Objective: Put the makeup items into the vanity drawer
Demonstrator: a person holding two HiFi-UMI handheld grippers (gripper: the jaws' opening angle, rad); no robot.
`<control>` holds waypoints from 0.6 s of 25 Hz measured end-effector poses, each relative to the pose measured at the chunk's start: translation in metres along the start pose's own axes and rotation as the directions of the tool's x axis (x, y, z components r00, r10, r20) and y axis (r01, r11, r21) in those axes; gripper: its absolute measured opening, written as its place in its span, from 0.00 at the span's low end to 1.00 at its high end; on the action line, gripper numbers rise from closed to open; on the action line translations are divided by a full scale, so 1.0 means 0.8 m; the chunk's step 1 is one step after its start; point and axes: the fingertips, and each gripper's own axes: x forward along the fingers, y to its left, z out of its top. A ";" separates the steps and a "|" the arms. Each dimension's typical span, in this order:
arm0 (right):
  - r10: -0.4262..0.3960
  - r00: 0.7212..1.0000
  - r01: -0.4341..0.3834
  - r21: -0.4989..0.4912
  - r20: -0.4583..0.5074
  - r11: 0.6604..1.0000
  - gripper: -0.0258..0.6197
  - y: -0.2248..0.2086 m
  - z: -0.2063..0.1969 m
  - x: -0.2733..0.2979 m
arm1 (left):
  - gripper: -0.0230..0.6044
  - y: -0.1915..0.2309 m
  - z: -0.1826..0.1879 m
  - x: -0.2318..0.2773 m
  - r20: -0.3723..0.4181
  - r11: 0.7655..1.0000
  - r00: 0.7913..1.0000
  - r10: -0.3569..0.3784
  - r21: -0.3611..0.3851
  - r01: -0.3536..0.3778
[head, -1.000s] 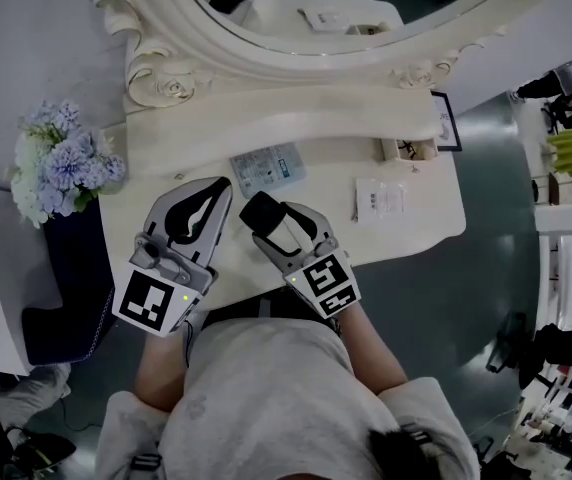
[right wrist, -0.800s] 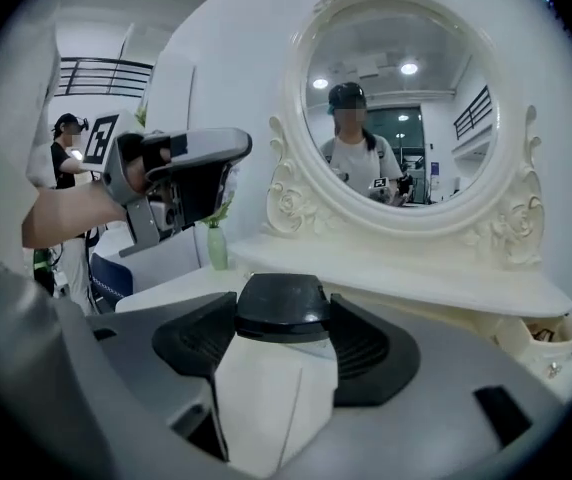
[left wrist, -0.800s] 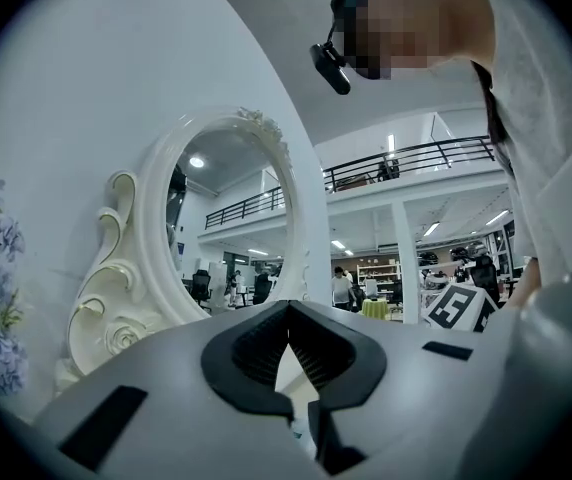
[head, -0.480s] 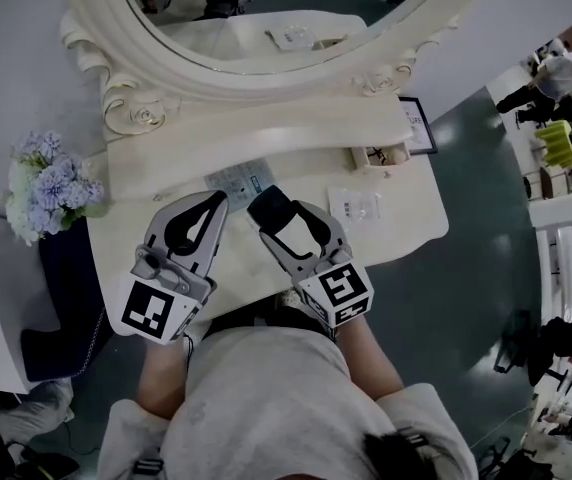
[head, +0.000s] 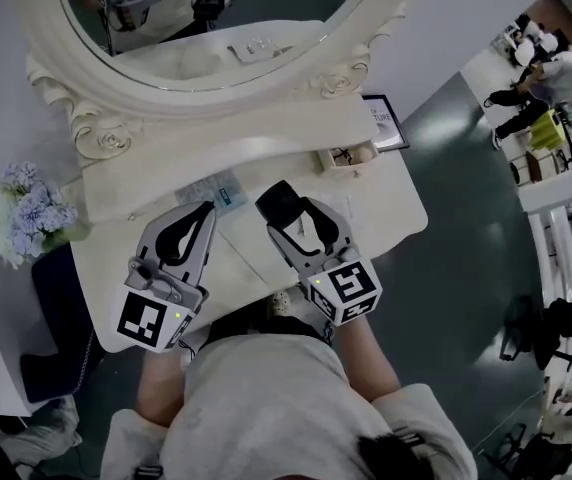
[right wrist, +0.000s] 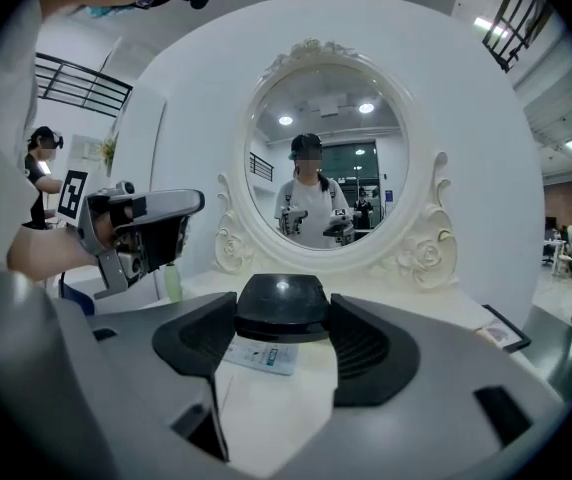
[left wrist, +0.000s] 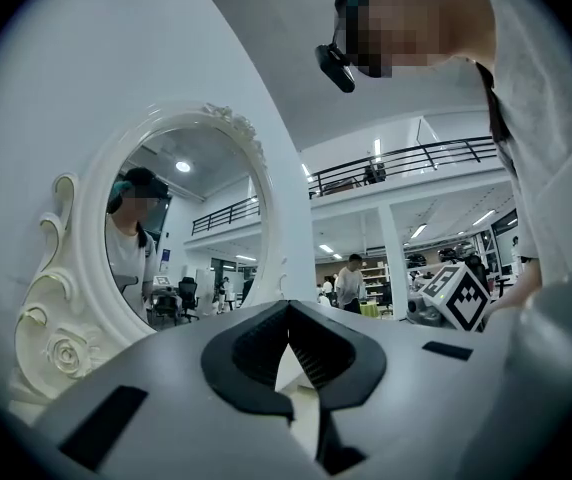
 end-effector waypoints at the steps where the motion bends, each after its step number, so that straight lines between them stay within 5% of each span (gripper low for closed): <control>1: -0.009 1.000 0.009 0.003 0.004 1.000 0.51 -0.007 0.001 -0.004 | 0.06 -0.003 0.003 0.004 0.009 1.000 1.000 -0.002 0.001 0.002; 15: -0.153 0.988 0.154 0.065 -0.015 0.986 0.51 -0.129 -0.009 -0.044 | 0.06 -0.036 0.009 0.046 0.027 1.000 1.000 -0.012 0.013 0.012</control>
